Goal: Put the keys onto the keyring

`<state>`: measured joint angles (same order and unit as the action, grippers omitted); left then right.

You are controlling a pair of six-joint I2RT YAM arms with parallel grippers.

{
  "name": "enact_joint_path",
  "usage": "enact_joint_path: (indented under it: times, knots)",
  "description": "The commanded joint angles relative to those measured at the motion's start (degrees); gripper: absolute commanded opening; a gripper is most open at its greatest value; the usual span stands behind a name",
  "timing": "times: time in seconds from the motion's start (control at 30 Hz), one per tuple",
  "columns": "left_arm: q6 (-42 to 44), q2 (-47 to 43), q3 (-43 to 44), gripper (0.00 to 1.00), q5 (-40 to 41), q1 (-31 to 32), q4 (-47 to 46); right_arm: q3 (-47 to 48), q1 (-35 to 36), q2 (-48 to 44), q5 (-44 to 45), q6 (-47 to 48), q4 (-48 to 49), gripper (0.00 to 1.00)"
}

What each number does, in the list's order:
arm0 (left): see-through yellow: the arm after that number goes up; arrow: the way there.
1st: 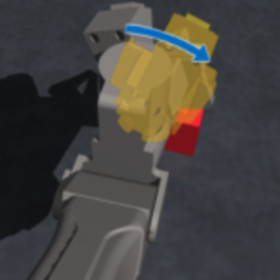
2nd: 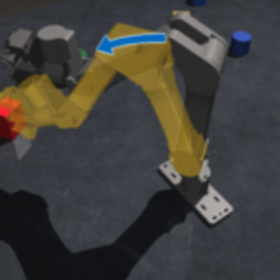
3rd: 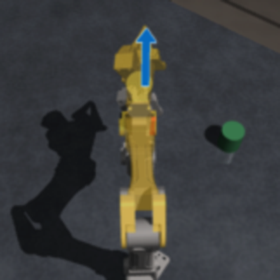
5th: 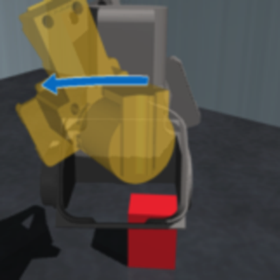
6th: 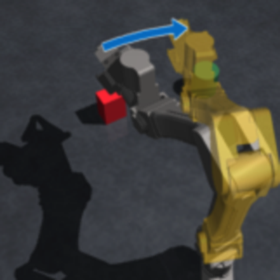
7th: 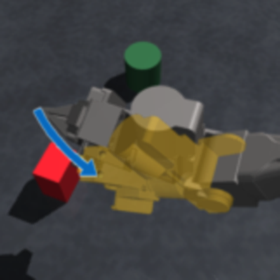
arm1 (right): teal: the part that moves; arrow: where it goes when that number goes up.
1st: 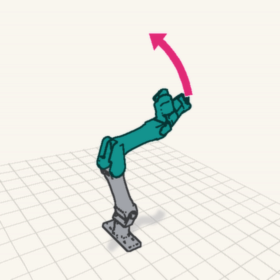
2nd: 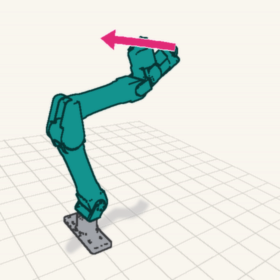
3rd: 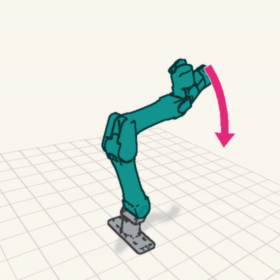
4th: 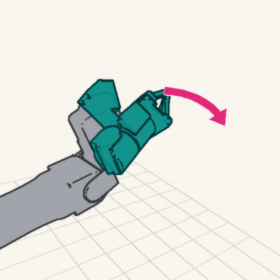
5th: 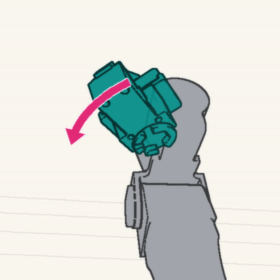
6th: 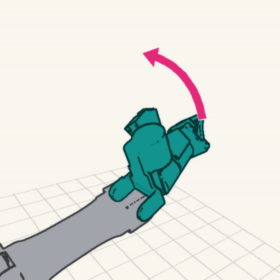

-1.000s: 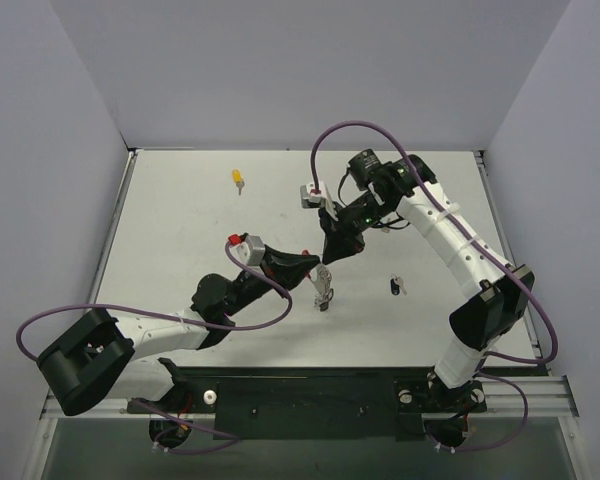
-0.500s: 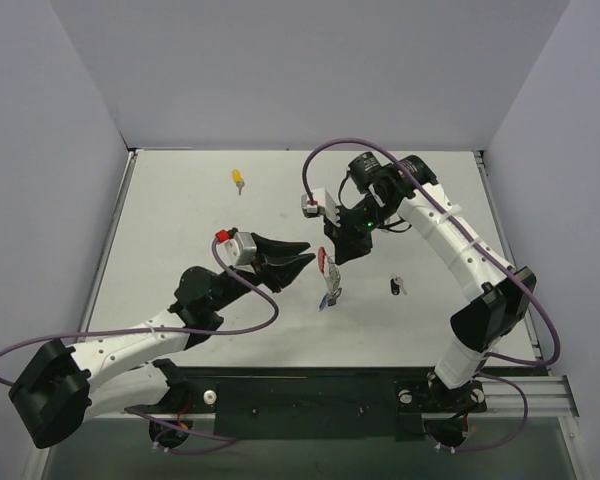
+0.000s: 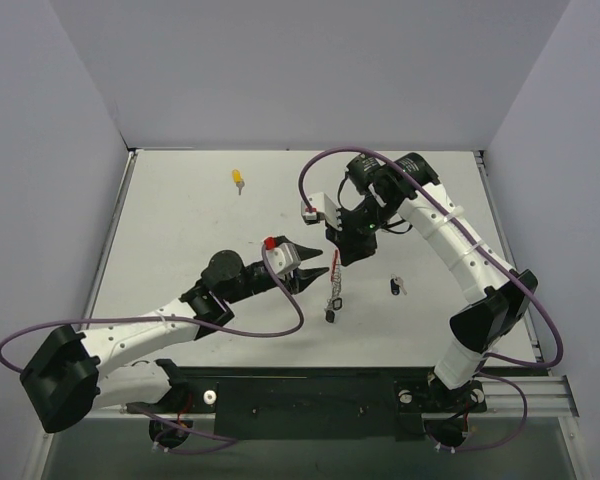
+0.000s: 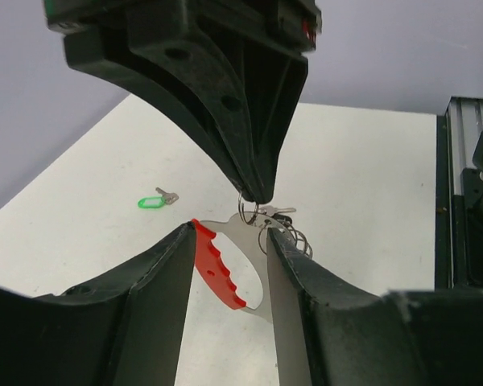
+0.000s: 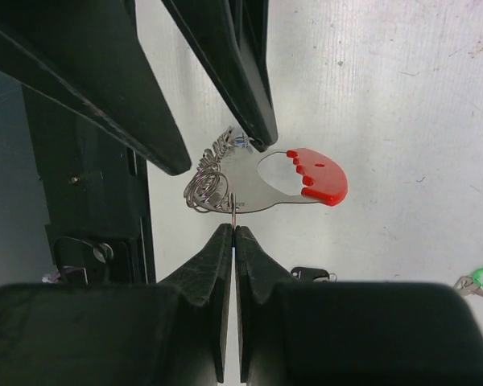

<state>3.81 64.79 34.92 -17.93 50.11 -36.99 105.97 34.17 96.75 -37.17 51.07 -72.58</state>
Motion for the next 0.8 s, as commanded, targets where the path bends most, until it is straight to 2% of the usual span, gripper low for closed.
enact_joint_path:
  times: [0.0,0.4,0.77]
  knots:
    - [3.8,3.2,3.3,0.47,-2.3,0.3,-3.3,1.7,0.4,-0.5,-0.1,1.1,-3.9,0.00]
    - [-1.7,8.3,3.7,0.42,-7.4,0.3,-12.2,1.5,0.2,-0.4,-1.1,1.8,-4.3,0.00]
    - [-3.1,9.7,4.6,0.31,-8.3,0.3,-12.8,1.6,0.3,-0.5,-1.8,2.3,-4.8,0.00]
